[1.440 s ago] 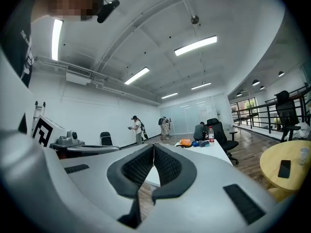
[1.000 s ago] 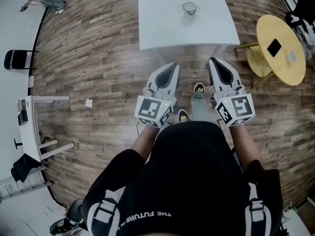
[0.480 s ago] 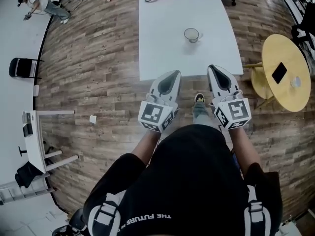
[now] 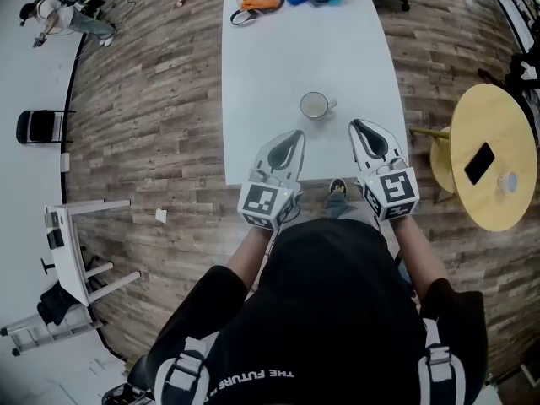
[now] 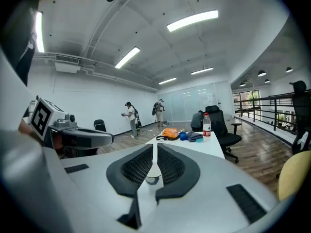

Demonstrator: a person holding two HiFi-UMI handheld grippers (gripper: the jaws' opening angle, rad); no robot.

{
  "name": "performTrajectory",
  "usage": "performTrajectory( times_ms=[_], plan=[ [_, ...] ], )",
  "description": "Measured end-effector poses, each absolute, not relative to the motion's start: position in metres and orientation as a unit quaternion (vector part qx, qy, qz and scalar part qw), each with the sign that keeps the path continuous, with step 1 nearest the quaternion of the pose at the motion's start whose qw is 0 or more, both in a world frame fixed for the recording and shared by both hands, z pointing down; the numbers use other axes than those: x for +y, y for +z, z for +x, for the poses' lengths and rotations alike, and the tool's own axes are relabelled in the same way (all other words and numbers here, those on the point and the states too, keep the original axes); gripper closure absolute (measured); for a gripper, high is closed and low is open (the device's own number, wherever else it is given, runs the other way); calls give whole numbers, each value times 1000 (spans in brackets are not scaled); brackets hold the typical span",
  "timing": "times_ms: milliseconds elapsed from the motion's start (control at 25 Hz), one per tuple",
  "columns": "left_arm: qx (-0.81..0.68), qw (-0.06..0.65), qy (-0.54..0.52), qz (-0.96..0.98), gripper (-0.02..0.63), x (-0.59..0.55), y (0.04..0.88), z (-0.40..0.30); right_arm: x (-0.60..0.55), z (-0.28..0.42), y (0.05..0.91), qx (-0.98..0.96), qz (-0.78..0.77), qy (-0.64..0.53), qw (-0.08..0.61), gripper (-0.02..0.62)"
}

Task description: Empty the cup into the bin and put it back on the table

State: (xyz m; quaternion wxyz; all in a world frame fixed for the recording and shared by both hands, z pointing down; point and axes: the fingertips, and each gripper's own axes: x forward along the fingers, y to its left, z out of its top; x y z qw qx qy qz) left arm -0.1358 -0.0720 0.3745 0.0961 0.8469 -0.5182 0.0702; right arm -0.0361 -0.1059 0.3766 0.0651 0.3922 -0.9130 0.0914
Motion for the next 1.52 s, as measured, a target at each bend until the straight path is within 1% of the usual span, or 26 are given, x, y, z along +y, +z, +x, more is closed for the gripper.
performTrajectory(
  times_ms=[240,280,360,720,840,1120,1160,1200,1240,1360,1440,1480,1520],
  plan=[
    [-521,114,92,841,584,-103,396,-147,-142,-45,423,-914,371,99,128,574],
    [-519,115,93,842,584,-107,399,-148,-148,-45,430,-912,374,96,139,564],
    [-508,117,92,848,584,-114,404,-150,-161,-47,448,-904,385,84,164,449],
    [-478,139,114,860,584,-129,433,-156,-206,-62,556,-884,368,72,280,448],
    [-471,150,119,861,584,-132,443,-161,-218,-73,573,-886,359,77,283,448],
    [-469,162,122,860,583,-127,455,-171,-222,-83,580,-892,356,89,264,449],
    [-467,162,123,860,583,-127,459,-173,-220,-86,582,-895,350,90,261,458],
    [-466,159,124,861,583,-131,462,-175,-223,-91,583,-899,344,88,257,487],
    [-467,154,125,862,583,-136,464,-178,-229,-97,580,-902,342,84,249,532],
    [-465,148,128,863,583,-142,467,-177,-238,-104,573,-905,344,106,225,543],
    [-462,152,129,864,579,-140,470,-172,-233,-101,575,-906,340,124,221,546],
    [-461,153,129,864,568,-139,470,-171,-232,-100,575,-906,339,127,220,546],
    [-460,153,129,865,529,-139,471,-170,-232,-99,575,-906,340,131,217,548]
  ],
)
